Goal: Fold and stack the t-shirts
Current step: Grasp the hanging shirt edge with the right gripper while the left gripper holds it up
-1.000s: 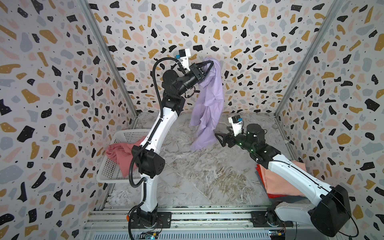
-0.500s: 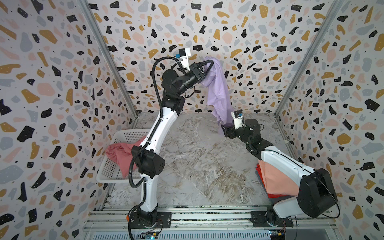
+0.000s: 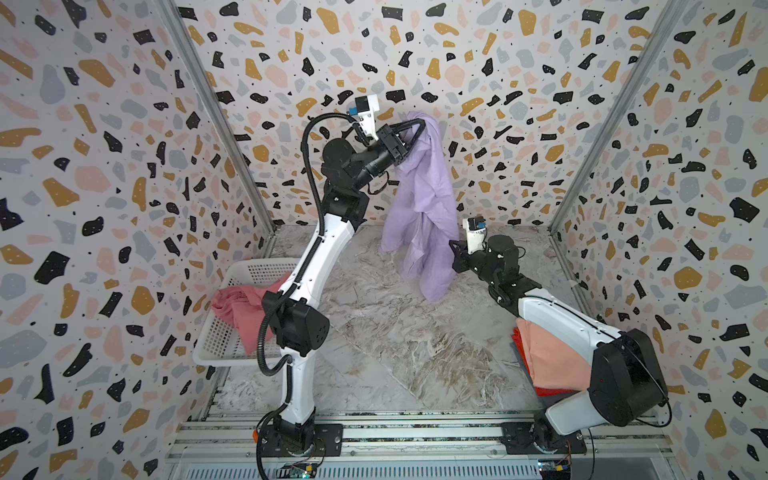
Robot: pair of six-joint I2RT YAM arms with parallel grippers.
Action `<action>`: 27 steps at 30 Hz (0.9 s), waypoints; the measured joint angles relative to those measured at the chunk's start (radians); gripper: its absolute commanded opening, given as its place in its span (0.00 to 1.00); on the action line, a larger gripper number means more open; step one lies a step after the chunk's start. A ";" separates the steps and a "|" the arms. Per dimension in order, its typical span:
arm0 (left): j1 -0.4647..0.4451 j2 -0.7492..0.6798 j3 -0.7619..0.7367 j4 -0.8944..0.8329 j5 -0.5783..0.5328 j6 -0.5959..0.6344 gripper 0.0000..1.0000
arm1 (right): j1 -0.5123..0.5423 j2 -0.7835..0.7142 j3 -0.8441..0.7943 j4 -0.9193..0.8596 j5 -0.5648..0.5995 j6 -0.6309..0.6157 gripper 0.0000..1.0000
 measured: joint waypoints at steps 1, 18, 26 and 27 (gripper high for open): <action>0.013 -0.006 -0.005 -0.035 -0.001 0.016 0.00 | -0.016 -0.008 0.004 0.000 0.014 0.005 0.00; 0.025 -0.446 -0.637 -0.594 0.137 0.460 0.00 | -0.337 -0.126 0.370 -0.025 0.086 -0.128 0.00; -0.061 -0.556 -0.757 -0.591 0.175 0.518 0.11 | -0.338 -0.125 0.505 -0.002 0.066 -0.254 0.00; -0.067 -0.557 -0.760 -0.604 0.175 0.531 0.09 | -0.338 -0.125 0.513 -0.003 0.060 -0.265 0.00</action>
